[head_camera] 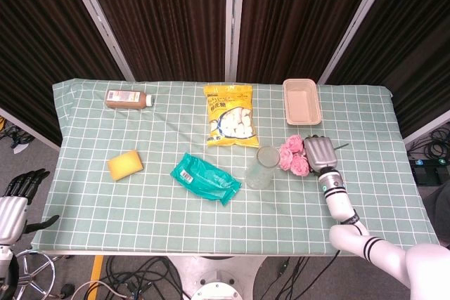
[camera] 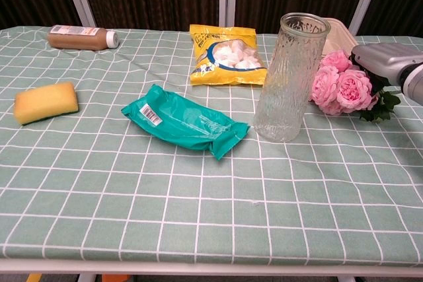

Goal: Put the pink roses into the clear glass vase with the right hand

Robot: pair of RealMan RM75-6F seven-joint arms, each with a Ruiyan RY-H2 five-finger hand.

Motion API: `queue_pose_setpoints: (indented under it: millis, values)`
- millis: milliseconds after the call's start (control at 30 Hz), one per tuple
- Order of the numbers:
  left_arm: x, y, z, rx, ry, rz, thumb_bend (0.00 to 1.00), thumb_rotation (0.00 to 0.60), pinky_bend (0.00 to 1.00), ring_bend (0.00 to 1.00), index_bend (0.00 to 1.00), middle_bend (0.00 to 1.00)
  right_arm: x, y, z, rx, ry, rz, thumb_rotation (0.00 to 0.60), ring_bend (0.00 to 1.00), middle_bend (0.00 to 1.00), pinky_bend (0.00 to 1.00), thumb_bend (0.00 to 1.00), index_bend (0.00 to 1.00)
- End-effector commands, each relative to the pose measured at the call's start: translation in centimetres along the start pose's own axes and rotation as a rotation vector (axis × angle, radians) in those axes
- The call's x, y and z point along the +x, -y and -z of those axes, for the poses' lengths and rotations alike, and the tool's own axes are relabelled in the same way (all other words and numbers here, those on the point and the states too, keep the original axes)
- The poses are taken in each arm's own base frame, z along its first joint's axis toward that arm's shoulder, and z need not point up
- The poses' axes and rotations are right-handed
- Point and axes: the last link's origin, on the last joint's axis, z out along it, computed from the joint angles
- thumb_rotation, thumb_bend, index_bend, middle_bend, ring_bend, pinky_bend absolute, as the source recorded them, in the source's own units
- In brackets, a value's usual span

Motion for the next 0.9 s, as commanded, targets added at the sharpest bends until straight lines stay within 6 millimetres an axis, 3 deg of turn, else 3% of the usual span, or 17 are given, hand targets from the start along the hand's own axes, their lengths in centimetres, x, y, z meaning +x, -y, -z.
queue_pose_setpoints:
  millis: [33, 200, 367, 600, 900]
  values:
    - [0.0, 0.0, 0.0, 0.001, 0.001, -0.001, 0.06, 0.6, 0.12, 0.07, 0.11, 0.09, 0.5, -0.4, 0.3, -0.002, -0.022, -0.013, 0.6, 0.41, 0.57, 0.5, 0.3, 0.74]
    - [0.0, -0.1, 0.0, 0.0, 0.004, -0.001, 0.06, 0.6, 0.12, 0.07, 0.11, 0.09, 1.7, -1.4, 0.8, -0.012, -0.054, -0.05, 0.6, 0.41, 0.57, 0.5, 0.3, 0.74]
    - [0.0, -0.1, -0.1, -0.003, 0.006, -0.004, 0.06, 0.6, 0.12, 0.07, 0.11, 0.09, 4.8, -2.6, 2.0, -0.017, -0.125, -0.13, 0.6, 0.41, 0.57, 0.5, 0.3, 0.73]
    - [-0.1, -0.4, -0.2, -0.006, 0.008, -0.005, 0.06, 0.6, 0.12, 0.07, 0.11, 0.09, 11.9, -3.8, 5.2, 0.001, -0.259, -0.234, 0.6, 0.41, 0.57, 0.5, 0.29, 0.73]
    - [-0.2, -0.8, -0.4, -0.012, 0.018, -0.008, 0.06, 0.6, 0.12, 0.07, 0.11, 0.09, 21.3, -3.3, 9.7, 0.109, -0.454, -0.384, 0.6, 0.4, 0.57, 0.52, 0.28, 0.72]
